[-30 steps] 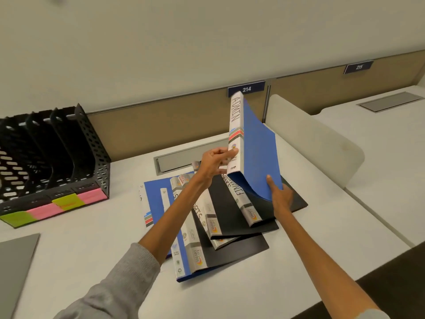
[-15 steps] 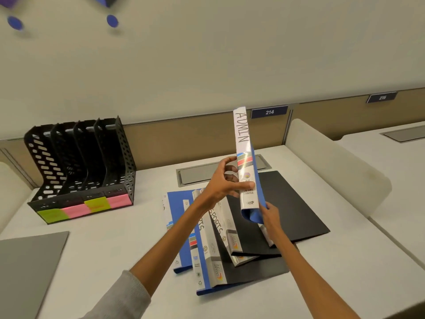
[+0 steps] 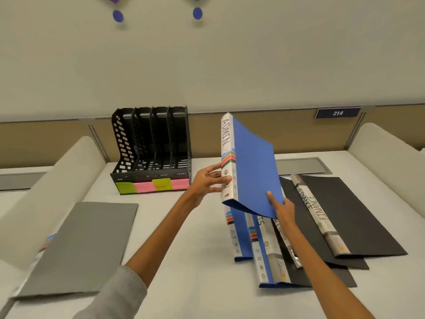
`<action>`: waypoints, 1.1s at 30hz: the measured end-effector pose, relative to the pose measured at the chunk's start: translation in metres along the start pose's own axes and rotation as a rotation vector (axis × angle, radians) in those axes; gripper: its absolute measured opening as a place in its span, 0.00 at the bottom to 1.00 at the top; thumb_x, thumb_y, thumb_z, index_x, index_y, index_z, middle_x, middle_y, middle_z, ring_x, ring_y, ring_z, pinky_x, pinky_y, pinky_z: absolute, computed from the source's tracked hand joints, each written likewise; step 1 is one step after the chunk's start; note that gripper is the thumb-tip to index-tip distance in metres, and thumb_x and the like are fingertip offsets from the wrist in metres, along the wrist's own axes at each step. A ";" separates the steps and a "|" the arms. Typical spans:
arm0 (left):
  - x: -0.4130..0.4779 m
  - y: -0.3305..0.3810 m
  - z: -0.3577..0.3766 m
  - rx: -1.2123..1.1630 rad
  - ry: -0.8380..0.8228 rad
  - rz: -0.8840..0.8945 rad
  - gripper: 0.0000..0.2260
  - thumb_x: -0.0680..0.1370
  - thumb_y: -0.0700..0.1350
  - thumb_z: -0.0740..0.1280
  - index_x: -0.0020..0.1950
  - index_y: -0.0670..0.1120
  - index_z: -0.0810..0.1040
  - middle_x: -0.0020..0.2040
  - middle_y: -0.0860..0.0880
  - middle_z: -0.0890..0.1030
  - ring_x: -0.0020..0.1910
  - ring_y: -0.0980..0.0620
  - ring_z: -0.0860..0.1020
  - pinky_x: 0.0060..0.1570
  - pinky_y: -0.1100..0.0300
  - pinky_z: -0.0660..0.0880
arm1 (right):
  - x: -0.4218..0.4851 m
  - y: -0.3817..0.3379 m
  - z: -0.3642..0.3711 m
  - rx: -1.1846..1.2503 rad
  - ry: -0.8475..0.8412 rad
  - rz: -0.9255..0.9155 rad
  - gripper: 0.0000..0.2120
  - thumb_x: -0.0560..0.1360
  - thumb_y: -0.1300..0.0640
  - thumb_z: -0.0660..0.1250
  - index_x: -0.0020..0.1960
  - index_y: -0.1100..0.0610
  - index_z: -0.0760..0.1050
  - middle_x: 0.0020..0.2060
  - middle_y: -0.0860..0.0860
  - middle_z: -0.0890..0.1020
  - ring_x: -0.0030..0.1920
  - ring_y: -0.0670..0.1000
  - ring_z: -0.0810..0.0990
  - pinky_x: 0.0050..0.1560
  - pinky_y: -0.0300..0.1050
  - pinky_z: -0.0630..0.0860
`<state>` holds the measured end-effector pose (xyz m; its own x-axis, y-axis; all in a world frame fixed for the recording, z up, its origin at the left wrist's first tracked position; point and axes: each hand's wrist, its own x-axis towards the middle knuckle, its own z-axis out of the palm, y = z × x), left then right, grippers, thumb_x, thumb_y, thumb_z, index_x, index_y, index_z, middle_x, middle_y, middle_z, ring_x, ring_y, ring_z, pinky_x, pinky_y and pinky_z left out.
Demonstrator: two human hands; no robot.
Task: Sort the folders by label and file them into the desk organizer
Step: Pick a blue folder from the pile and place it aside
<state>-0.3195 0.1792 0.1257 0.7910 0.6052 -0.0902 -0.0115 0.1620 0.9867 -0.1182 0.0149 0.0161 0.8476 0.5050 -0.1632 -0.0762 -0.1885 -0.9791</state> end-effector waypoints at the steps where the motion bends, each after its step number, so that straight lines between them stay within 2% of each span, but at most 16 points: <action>1: -0.006 -0.003 -0.019 -0.012 0.018 -0.022 0.27 0.72 0.42 0.76 0.69 0.48 0.73 0.56 0.46 0.84 0.56 0.47 0.82 0.45 0.50 0.81 | -0.003 -0.002 0.012 -0.024 0.004 -0.011 0.23 0.73 0.45 0.72 0.55 0.65 0.76 0.47 0.57 0.81 0.44 0.55 0.80 0.39 0.44 0.76; 3: -0.022 -0.010 -0.053 -0.007 0.036 -0.060 0.25 0.71 0.43 0.76 0.67 0.50 0.75 0.57 0.47 0.83 0.57 0.48 0.82 0.47 0.49 0.81 | -0.011 -0.004 0.038 -0.064 0.000 -0.037 0.24 0.73 0.45 0.72 0.57 0.64 0.75 0.47 0.55 0.80 0.45 0.55 0.80 0.40 0.45 0.76; 7: -0.061 -0.022 -0.113 0.026 0.090 -0.103 0.23 0.71 0.46 0.74 0.65 0.52 0.75 0.59 0.50 0.83 0.58 0.52 0.81 0.46 0.54 0.80 | -0.036 0.002 0.089 -0.092 -0.042 -0.081 0.26 0.73 0.46 0.73 0.62 0.61 0.74 0.56 0.56 0.81 0.53 0.57 0.80 0.54 0.56 0.79; 11: -0.106 -0.038 -0.169 0.019 0.221 -0.137 0.22 0.74 0.43 0.72 0.68 0.51 0.74 0.59 0.48 0.83 0.58 0.50 0.81 0.48 0.54 0.79 | -0.066 0.014 0.141 -0.112 -0.116 -0.081 0.29 0.71 0.43 0.73 0.64 0.60 0.73 0.58 0.56 0.80 0.56 0.58 0.80 0.56 0.60 0.79; 14: -0.143 -0.053 -0.210 0.011 0.358 -0.154 0.22 0.76 0.40 0.71 0.69 0.49 0.75 0.59 0.48 0.83 0.56 0.49 0.82 0.47 0.55 0.79 | -0.093 0.026 0.186 -0.136 -0.153 -0.084 0.31 0.71 0.42 0.73 0.66 0.60 0.71 0.61 0.55 0.79 0.60 0.57 0.78 0.60 0.59 0.77; 18: -0.194 -0.063 -0.256 0.096 0.448 -0.163 0.20 0.77 0.40 0.70 0.68 0.50 0.75 0.59 0.50 0.83 0.56 0.50 0.82 0.48 0.56 0.79 | -0.133 0.039 0.244 -0.199 -0.199 -0.102 0.26 0.71 0.41 0.72 0.59 0.58 0.72 0.56 0.54 0.80 0.55 0.58 0.79 0.55 0.54 0.78; 21: -0.227 -0.065 -0.286 0.202 0.530 -0.172 0.18 0.77 0.40 0.70 0.65 0.52 0.77 0.55 0.55 0.84 0.51 0.56 0.83 0.42 0.62 0.78 | -0.168 0.049 0.285 -0.246 -0.261 -0.111 0.25 0.72 0.39 0.71 0.57 0.57 0.71 0.53 0.53 0.80 0.53 0.57 0.80 0.51 0.52 0.77; 26: -0.268 -0.068 -0.324 0.310 0.639 -0.160 0.12 0.77 0.36 0.67 0.53 0.53 0.80 0.45 0.61 0.85 0.42 0.62 0.83 0.35 0.71 0.76 | -0.218 0.066 0.333 -0.266 -0.369 -0.099 0.25 0.73 0.40 0.70 0.59 0.57 0.71 0.56 0.53 0.80 0.55 0.57 0.79 0.53 0.51 0.76; 28: -0.280 -0.070 -0.338 0.300 0.695 -0.149 0.11 0.78 0.36 0.67 0.57 0.48 0.79 0.50 0.55 0.84 0.43 0.60 0.84 0.37 0.69 0.78 | -0.234 0.073 0.345 -0.250 -0.423 -0.091 0.25 0.73 0.39 0.70 0.59 0.55 0.70 0.56 0.52 0.79 0.55 0.55 0.79 0.54 0.50 0.76; 30: -0.289 -0.073 -0.351 0.290 0.733 -0.129 0.13 0.79 0.38 0.67 0.64 0.43 0.77 0.56 0.48 0.82 0.50 0.53 0.83 0.43 0.63 0.80 | -0.247 0.078 0.357 -0.249 -0.469 -0.086 0.25 0.73 0.39 0.70 0.60 0.54 0.70 0.57 0.51 0.79 0.55 0.54 0.79 0.56 0.50 0.76; 33: -0.303 -0.077 -0.365 0.334 0.767 -0.109 0.15 0.80 0.39 0.65 0.67 0.43 0.74 0.60 0.47 0.80 0.56 0.47 0.80 0.48 0.60 0.78 | -0.257 0.082 0.370 -0.326 -0.553 -0.086 0.25 0.73 0.38 0.69 0.60 0.55 0.72 0.55 0.50 0.79 0.54 0.54 0.79 0.55 0.50 0.77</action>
<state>-0.7812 0.2676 0.0274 0.1415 0.9807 -0.1348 0.3176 0.0839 0.9445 -0.5368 0.1812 -0.0673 0.4414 0.8726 -0.2091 0.2177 -0.3302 -0.9185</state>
